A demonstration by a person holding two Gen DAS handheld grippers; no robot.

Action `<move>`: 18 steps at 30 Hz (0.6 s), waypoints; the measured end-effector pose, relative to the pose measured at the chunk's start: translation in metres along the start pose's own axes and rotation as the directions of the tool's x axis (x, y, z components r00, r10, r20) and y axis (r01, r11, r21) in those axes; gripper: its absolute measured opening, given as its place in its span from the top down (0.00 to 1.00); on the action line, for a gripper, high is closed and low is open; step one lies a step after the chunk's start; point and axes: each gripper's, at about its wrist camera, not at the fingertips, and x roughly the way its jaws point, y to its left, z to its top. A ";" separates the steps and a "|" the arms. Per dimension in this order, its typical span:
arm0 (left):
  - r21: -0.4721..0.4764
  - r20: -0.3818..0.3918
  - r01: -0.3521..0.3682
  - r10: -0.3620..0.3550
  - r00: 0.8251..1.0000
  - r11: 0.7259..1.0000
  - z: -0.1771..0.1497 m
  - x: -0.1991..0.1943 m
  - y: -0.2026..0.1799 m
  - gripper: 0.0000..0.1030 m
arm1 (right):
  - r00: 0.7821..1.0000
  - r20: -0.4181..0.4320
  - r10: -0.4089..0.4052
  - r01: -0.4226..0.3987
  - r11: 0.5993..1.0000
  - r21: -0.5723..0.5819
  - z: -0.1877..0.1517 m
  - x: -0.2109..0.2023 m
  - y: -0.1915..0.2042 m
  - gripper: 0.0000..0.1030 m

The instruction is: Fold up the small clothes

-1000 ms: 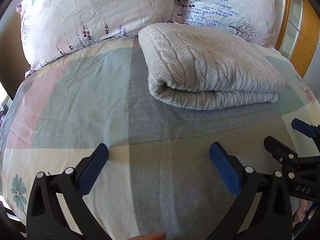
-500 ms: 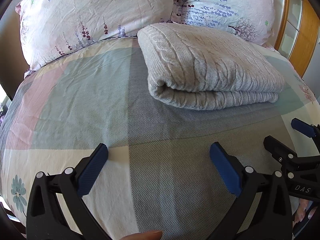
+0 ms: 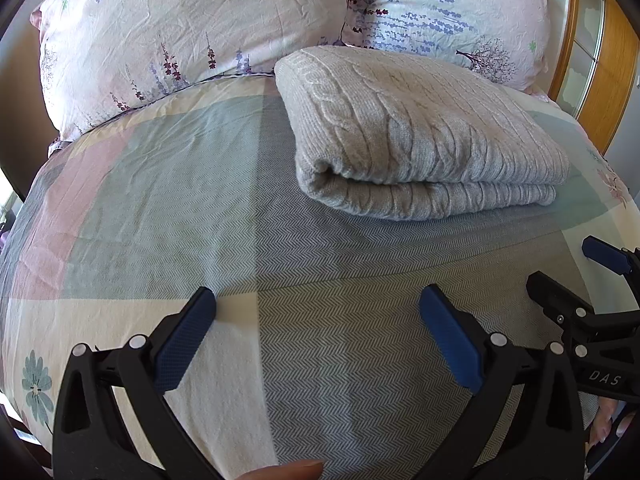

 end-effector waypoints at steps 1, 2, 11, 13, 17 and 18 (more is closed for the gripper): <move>0.000 0.000 0.000 0.000 1.000 1.000 0.000 0.000 0.000 0.02 | 1.000 -0.002 -0.001 0.001 1.000 0.001 0.000 0.000 -0.001 0.01; 0.000 0.000 0.000 0.000 1.000 1.000 0.000 0.000 0.000 0.02 | 1.000 -0.003 -0.002 0.002 1.000 0.002 0.001 0.001 -0.001 0.01; 0.000 0.000 0.000 0.000 1.000 1.000 0.000 0.000 0.000 0.02 | 1.000 -0.003 -0.003 0.003 1.000 0.002 0.000 0.001 -0.001 0.01; 0.000 0.000 0.000 0.000 1.000 1.000 0.000 0.000 0.000 0.02 | 1.000 -0.003 -0.003 0.003 1.000 0.002 0.000 0.001 -0.001 0.01; 0.000 0.000 0.000 0.000 1.000 1.000 0.000 0.000 0.000 0.02 | 1.000 -0.003 -0.003 0.003 1.000 0.003 0.000 0.001 -0.001 0.01; 0.000 0.000 0.000 0.000 1.000 1.000 0.000 0.000 0.000 0.02 | 1.000 -0.003 -0.003 0.003 1.000 0.003 0.000 0.001 -0.001 0.01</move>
